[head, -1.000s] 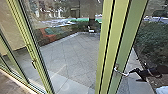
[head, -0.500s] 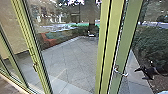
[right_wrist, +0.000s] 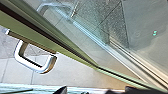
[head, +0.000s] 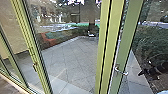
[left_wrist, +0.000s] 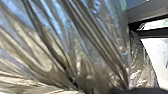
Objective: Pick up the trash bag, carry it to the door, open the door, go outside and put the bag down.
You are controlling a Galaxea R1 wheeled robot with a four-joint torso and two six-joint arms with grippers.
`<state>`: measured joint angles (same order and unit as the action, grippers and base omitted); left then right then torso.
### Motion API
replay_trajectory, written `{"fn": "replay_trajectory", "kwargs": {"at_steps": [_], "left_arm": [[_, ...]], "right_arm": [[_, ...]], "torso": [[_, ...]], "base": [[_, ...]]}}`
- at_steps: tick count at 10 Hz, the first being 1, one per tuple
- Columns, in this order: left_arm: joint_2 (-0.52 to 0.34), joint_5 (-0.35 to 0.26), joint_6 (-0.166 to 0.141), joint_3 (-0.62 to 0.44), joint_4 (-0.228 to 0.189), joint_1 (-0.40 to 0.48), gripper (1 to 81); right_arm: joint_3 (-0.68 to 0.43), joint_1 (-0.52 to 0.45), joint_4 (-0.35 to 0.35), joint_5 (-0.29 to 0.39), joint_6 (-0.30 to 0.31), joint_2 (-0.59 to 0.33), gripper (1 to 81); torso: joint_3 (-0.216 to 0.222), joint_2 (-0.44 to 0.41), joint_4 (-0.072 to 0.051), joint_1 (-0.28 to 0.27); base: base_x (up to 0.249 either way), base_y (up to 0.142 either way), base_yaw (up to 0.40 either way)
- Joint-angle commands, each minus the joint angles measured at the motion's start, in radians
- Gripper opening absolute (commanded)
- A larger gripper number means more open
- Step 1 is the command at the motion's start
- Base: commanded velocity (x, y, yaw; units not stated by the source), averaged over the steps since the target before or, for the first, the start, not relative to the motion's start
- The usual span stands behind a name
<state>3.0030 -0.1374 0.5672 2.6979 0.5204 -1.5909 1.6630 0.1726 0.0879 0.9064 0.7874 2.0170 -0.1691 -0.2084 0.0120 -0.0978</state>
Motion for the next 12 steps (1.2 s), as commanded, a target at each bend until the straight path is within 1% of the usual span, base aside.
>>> {"fn": "replay_trajectory", "kwargs": {"at_steps": [1, 2, 3, 4, 6, 7, 8, 10, 11, 12], "left_arm": [[0.002, -0.088, 0.002, -0.004, 0.007, 0.024, 1.0], [0.002, -0.088, 0.002, -0.004, 0.007, 0.024, 1.0], [0.004, -0.088, 0.002, -0.004, 0.007, 0.024, 1.0], [0.004, -0.088, 0.0, -0.003, 0.007, 0.024, 1.0], [0.004, -0.09, 0.0, -0.004, 0.007, 0.024, 1.0], [0.005, -0.09, 0.0, -0.004, 0.007, 0.024, 1.0], [0.007, -0.09, 0.0, -0.004, 0.009, 0.024, 1.0], [0.012, -0.088, 0.0, -0.003, 0.007, 0.022, 1.0], [0.013, -0.09, 0.0, -0.003, 0.007, 0.024, 1.0], [0.015, -0.09, 0.0, -0.004, 0.007, 0.024, 1.0]], "right_arm": [[0.053, -0.234, 0.219, 0.147, -0.138, -0.039, 81.1], [0.056, -0.241, 0.248, 0.181, -0.174, -0.039, 81.1], [0.063, -0.241, 0.265, 0.197, -0.206, -0.039, 81.1], [0.067, -0.236, 0.288, 0.21, -0.237, -0.033, 81.1], [0.069, -0.227, 0.354, 0.238, -0.278, -0.024, 81.1], [0.067, -0.218, 0.41, 0.24, -0.299, -0.024, 81.1], [0.066, -0.218, 0.443, 0.246, -0.324, -0.027, 81.1], [0.069, -0.225, 0.461, 0.256, -0.379, -0.035, 81.1], [0.066, -0.227, 0.483, 0.272, -0.395, -0.044, 81.1], [0.066, -0.225, 0.498, 0.278, -0.401, -0.054, 81.1]], "torso": [[0.0, 0.0, 0.037, 0.0], [0.0, 0.0, 0.01, 0.0], [0.0, 0.0, 0.022, 0.0], [0.0, 0.0, 0.027, 0.0], [0.0, 0.0, 0.027, 0.0], [0.0, 0.0, 0.027, 0.0], [0.0, 0.0, 0.027, 0.0], [0.0, 0.0, 0.027, 0.0], [0.0, 0.0, 0.063, 0.0], [0.0, 0.0, 0.093, 0.0]], "base": [[0.0, 0.0, 0.0], [0.0, 0.0, 0.0], [0.0, 0.0, 0.0], [0.0, 0.0, 0.0], [0.0, 0.0, 0.0], [0.0, 0.0, 0.0], [0.0, 0.0, 0.0], [0.0, 0.0, 0.0], [0.0, 0.0, 0.0], [0.0, 0.0, 0.0]]}}
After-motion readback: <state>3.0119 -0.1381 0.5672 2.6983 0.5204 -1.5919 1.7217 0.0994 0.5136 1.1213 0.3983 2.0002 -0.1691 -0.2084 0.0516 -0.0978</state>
